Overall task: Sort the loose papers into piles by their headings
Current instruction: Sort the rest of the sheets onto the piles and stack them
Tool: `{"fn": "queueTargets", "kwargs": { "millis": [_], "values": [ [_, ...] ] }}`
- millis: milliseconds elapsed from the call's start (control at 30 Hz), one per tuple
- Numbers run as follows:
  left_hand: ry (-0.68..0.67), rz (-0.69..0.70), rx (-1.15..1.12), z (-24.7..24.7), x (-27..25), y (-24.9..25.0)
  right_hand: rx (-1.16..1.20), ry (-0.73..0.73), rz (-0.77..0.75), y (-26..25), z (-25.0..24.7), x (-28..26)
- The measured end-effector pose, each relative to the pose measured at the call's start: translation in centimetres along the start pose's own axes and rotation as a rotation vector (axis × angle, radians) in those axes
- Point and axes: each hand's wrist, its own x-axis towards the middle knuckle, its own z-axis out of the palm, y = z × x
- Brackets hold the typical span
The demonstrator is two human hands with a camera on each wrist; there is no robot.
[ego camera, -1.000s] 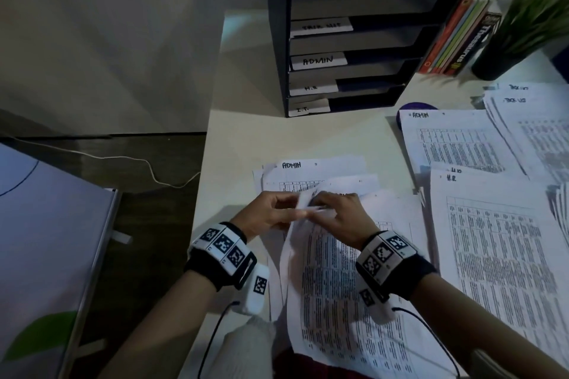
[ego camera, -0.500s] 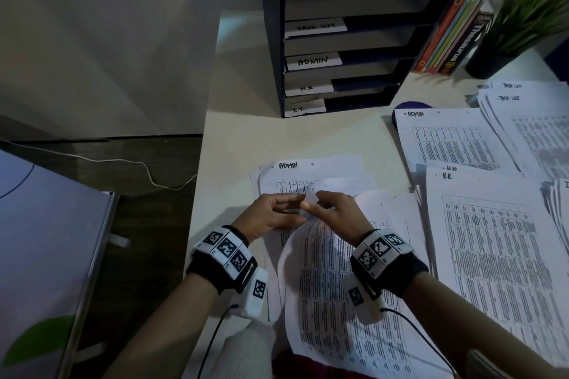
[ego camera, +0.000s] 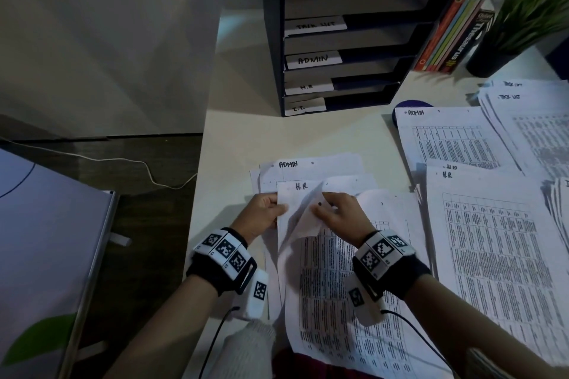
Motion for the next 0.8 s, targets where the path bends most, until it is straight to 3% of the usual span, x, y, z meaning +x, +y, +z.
{"fn": "queueTargets", "kwargs": {
  "millis": [100, 233, 367, 467, 533, 633, 800],
  "values": [
    [0.131, 0.022, 0.036, 0.1, 0.8, -1.0, 0.027, 0.01, 0.002, 0.0, -0.3, -0.4],
    [0.198, 0.06, 0.158, 0.3, 0.8, -1.7, 0.13, -0.024, 0.039, -0.9, -0.9, -0.9],
    [0.103, 0.058, 0.045, 0.8, 0.2, -0.7, 0.027, -0.039, -0.014, -0.9, -1.1, -1.0],
    [-0.022, 0.024, -0.003, 1.0, -0.2, -0.8, -0.125, -0.169, -0.043, -1.3, -1.8, -0.9],
    [-0.023, 0.017, 0.063, 1.2, 0.0, -1.1, -0.302, -0.275, -0.08, -1.3, -2.4, -0.6],
    [0.15, 0.026, 0.344, 1.6, 1.1, -1.7, -0.567, -0.326, -0.101, -0.6, -2.9, -0.1],
    [0.482, 0.307, 0.438, 0.7, 0.5, 4.4, -0.643, -0.276, -0.081, 0.3, -2.6, 0.0]
  ]
}}
